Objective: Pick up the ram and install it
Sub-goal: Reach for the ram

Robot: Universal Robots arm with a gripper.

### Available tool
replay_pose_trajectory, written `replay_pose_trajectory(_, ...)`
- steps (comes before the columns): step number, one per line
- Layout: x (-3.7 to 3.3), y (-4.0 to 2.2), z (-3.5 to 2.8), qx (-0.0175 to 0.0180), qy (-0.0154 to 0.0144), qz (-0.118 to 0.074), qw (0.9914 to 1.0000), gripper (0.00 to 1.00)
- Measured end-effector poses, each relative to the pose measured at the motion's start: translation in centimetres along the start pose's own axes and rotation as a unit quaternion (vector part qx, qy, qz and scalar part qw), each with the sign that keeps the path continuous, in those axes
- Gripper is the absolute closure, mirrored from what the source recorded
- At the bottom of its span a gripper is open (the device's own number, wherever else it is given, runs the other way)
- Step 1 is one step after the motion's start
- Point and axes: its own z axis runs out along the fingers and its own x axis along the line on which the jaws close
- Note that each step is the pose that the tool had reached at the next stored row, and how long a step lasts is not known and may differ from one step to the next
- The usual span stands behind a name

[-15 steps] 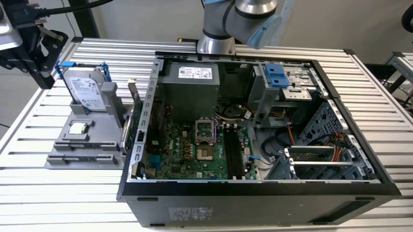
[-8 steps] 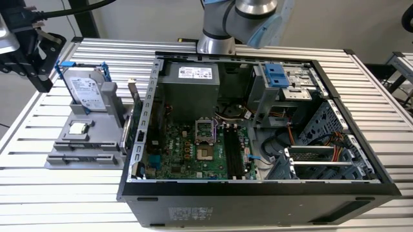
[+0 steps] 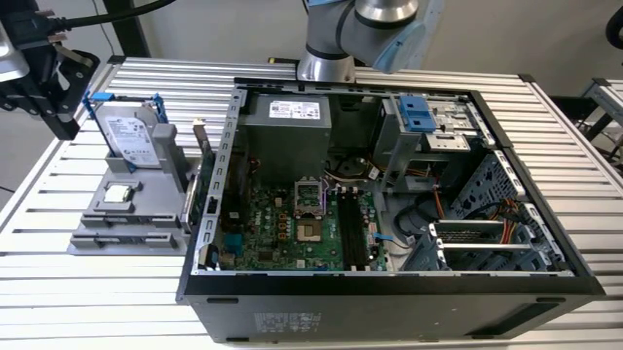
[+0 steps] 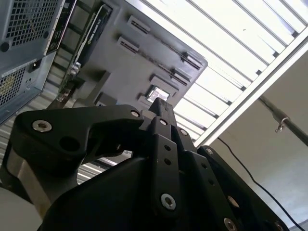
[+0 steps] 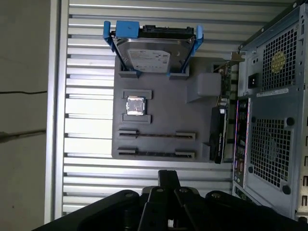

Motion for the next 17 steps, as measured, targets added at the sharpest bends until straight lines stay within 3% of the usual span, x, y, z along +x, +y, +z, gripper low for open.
replay_pose_trajectory(8, 0.00, 0.00, 0.00, 0.0000, 0.0003, -0.006, 0.99998, 1.00)
replay_pose_trajectory(17, 0.00, 0.00, -0.04, -0.0003, 0.0019, -0.039, 0.99924, 1.00)
